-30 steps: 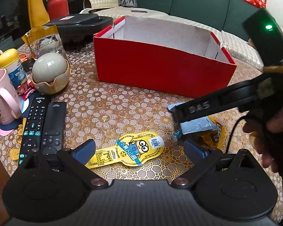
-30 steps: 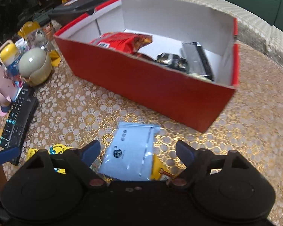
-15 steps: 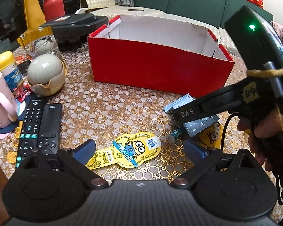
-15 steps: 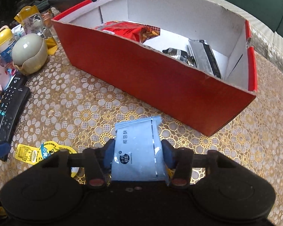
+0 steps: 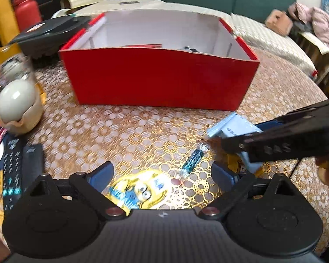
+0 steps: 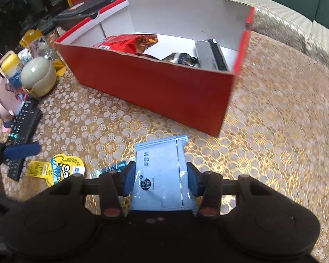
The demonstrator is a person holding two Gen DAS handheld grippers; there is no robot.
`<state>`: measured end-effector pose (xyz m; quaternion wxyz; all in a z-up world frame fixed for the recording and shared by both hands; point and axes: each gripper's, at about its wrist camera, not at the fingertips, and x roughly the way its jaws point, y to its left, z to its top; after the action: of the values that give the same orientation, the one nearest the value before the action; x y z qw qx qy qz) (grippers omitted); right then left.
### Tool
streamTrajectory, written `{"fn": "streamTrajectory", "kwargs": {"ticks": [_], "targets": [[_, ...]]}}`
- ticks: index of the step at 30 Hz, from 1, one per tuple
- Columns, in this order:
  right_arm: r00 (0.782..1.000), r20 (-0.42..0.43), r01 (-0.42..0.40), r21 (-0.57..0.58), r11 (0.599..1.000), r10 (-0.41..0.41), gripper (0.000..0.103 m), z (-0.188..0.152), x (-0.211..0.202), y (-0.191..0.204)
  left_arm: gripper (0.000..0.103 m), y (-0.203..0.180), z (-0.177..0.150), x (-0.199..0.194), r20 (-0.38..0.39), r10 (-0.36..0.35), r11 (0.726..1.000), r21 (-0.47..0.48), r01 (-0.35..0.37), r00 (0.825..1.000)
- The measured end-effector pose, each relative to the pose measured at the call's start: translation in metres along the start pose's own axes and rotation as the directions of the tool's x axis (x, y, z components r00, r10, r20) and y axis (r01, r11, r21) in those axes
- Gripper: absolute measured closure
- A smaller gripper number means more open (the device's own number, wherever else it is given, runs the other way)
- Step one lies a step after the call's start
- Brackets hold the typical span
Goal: Organize snacks
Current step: 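Grasp the small blue-wrapped candy with the left gripper while the right holds the blue packet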
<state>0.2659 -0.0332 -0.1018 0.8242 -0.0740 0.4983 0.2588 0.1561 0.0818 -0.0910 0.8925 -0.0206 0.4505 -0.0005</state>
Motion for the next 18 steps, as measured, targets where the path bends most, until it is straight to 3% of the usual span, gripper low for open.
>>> {"fn": "streamTrajectory", "kwargs": {"ticks": [6, 10, 12, 16, 18], "targets": [[0.999, 0.024, -0.03, 0.046, 0.998, 0.029, 0.056, -0.015, -0.017, -0.016, 0.033, -0.016, 0.011, 0.023, -0.055, -0.015, 0.993, 0.115, 0.022, 0.998], [0.998, 0.04, -0.045, 0.069, 0.997, 0.043, 0.056, -0.023, -0.026, -0.022, 0.038, -0.021, 0.014, 0.035, -0.073, -0.048, 0.988, 0.141, 0.058, 0.996], [0.998, 0.048, -0.049, 0.075, 0.996, 0.045, 0.056, -0.026, -0.029, -0.024, 0.051, -0.022, 0.015, 0.041, -0.093, -0.062, 0.987, 0.139, 0.075, 0.994], [0.997, 0.056, -0.056, 0.093, 0.994, 0.051, 0.056, -0.03, -0.033, -0.029, 0.06, -0.026, 0.017, 0.045, -0.089, -0.06, 0.986, 0.153, 0.073, 0.994], [0.997, 0.058, -0.052, 0.101, 0.993, 0.046, 0.056, -0.032, -0.034, -0.03, 0.072, -0.027, 0.017, 0.045, -0.084, -0.064, 0.985, 0.157, 0.077, 0.994]]}}
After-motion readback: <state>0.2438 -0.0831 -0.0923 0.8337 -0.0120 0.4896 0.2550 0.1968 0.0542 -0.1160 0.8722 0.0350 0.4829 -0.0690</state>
